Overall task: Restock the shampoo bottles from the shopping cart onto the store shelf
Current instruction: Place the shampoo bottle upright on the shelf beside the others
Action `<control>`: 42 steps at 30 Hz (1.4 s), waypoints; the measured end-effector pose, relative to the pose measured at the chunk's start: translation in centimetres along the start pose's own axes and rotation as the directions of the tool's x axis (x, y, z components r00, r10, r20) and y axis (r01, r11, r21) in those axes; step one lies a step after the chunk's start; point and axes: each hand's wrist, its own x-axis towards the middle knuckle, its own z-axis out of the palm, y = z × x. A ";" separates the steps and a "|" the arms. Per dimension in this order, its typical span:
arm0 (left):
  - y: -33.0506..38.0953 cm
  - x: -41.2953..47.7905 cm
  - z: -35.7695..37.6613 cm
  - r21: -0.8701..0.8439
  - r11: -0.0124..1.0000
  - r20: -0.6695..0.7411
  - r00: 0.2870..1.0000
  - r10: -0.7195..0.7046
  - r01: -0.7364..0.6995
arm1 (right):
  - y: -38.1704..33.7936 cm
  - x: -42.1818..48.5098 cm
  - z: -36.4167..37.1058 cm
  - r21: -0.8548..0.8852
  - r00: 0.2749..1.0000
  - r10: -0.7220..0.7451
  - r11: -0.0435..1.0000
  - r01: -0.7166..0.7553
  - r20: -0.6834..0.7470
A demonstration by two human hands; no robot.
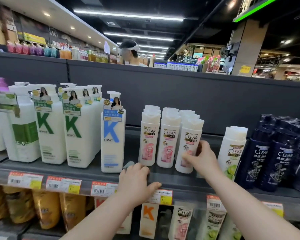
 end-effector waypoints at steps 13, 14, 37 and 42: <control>0.2 0.4 -0.5 0.018 1.000 0.027 1.000 0.010 -0.010 | 0.7 -0.1 0.5 -0.137 0.999 0.041 0.990 -0.038 0.014; 0.2 0.4 -0.5 0.017 1.000 0.029 1.000 0.011 -0.011 | 0.7 0.0 0.5 -0.135 0.999 0.046 0.990 -0.043 0.016; 0.6 -0.2 -1.1 0.072 0.997 0.061 0.998 0.016 -0.020 | -0.8 -3.4 0.1 -0.157 0.998 0.050 0.987 -0.044 0.032; 0.8 -3.8 -0.9 0.026 0.992 -0.094 0.987 0.127 -0.125 | -0.9 -9.4 -1.7 -0.278 0.996 -0.064 0.957 0.081 0.068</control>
